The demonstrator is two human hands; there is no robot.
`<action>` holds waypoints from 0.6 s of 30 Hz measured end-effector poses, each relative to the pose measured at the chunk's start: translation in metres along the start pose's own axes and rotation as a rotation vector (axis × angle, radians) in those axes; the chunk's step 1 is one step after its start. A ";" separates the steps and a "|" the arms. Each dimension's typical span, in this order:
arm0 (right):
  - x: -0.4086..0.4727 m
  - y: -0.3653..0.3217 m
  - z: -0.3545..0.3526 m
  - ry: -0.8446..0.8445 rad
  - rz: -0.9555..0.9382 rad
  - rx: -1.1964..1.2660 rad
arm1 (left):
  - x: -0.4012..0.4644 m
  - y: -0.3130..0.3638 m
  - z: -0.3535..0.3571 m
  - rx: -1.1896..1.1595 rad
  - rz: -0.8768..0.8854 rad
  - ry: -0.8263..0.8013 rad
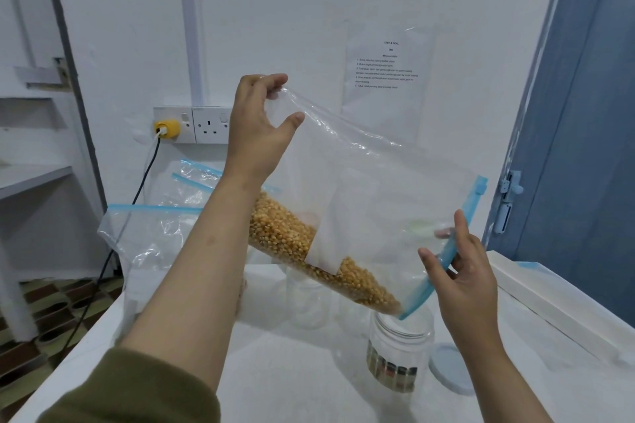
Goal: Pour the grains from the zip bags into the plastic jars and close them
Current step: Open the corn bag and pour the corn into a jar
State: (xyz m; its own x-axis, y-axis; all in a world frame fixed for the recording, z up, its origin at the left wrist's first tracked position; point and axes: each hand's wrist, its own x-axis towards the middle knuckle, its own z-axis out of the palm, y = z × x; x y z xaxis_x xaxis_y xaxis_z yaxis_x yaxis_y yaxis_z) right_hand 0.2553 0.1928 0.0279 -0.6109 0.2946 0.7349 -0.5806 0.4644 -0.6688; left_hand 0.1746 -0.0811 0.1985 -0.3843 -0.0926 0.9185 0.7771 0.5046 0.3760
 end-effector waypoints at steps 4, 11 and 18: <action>0.000 0.000 -0.001 -0.010 -0.009 -0.018 | 0.001 0.002 0.001 -0.002 0.007 -0.001; 0.002 0.000 -0.004 -0.025 -0.005 -0.050 | 0.000 0.004 0.002 0.007 0.009 -0.011; 0.006 -0.003 -0.002 -0.025 0.000 -0.046 | 0.005 0.005 -0.001 0.009 0.015 -0.001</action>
State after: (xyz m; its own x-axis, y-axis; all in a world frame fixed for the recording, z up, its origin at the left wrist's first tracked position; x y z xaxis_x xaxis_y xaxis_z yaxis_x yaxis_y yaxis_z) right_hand 0.2547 0.1953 0.0342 -0.6246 0.2737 0.7314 -0.5556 0.5025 -0.6624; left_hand 0.1768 -0.0796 0.2054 -0.3736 -0.0841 0.9238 0.7780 0.5140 0.3614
